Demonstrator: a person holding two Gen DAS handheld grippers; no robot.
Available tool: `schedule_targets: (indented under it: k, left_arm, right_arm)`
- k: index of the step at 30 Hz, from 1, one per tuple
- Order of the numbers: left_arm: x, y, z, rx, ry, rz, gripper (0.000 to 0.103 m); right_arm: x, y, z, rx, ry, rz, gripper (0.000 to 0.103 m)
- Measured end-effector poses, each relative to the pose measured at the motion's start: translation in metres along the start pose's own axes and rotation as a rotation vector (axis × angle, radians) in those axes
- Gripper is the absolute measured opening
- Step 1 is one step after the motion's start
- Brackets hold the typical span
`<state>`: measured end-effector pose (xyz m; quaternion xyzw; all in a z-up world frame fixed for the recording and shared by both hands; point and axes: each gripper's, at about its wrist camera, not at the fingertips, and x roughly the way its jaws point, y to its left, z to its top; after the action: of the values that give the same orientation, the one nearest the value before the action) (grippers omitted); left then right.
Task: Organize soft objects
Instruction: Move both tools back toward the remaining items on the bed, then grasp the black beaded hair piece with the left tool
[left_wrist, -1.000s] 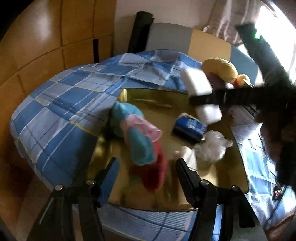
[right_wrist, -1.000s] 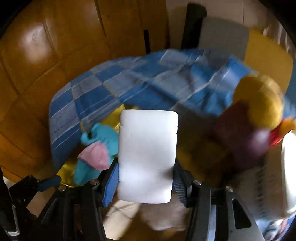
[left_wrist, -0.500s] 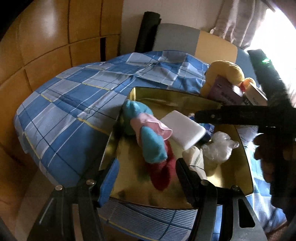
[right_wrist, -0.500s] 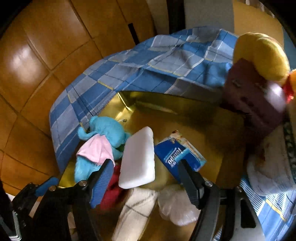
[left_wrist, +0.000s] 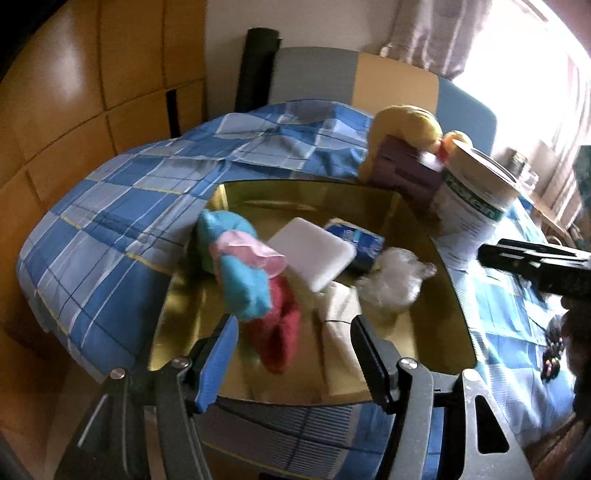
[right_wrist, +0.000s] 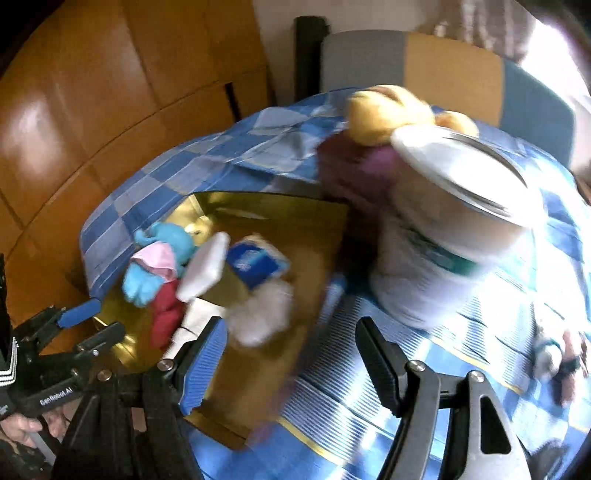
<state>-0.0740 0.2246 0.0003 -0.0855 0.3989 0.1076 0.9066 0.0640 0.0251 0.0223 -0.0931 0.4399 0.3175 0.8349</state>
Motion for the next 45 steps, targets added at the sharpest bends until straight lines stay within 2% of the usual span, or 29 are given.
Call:
schedule_targets:
  k: [14, 20, 22, 28, 32, 38, 43, 45]
  left_arm:
    - [-0.004, -0.067, -0.003, 0.169, 0.012, -0.100, 0.067]
    - [-0.001, -0.101, -0.002, 0.245, 0.029, -0.139, 0.067]
    - [0.001, -0.114, -0.002, 0.277, 0.033, -0.162, 0.067]
    - [0.006, -0.158, -0.005, 0.388, 0.035, -0.221, 0.067]
    - [0.014, -0.192, -0.007, 0.454, 0.059, -0.288, 0.067]
    - [0.022, -0.257, -0.016, 0.590, 0.081, -0.433, 0.064]
    - [0.025, -0.315, -0.030, 0.696, 0.117, -0.584, 0.061]
    - [0.027, -0.334, -0.036, 0.731, 0.133, -0.631, 0.057]
  right_arm:
    - [-0.095, -0.150, -0.048, 0.354, -0.166, -0.260, 0.073]
    - [-0.136, -0.219, -0.082, 0.598, -0.281, -0.423, 0.073]
    - [-0.152, -0.241, -0.100, 0.698, -0.330, -0.506, 0.073]
    - [-0.174, -0.294, -0.155, 0.952, -0.402, -0.656, 0.074]
    - [-0.185, -0.316, -0.184, 1.122, -0.456, -0.595, 0.074]
    - [-0.186, -0.316, -0.192, 1.155, -0.476, -0.531, 0.074]
    - [-0.184, -0.319, -0.198, 1.191, -0.482, -0.489, 0.074]
    - [-0.184, -0.320, -0.200, 1.202, -0.485, -0.472, 0.074]
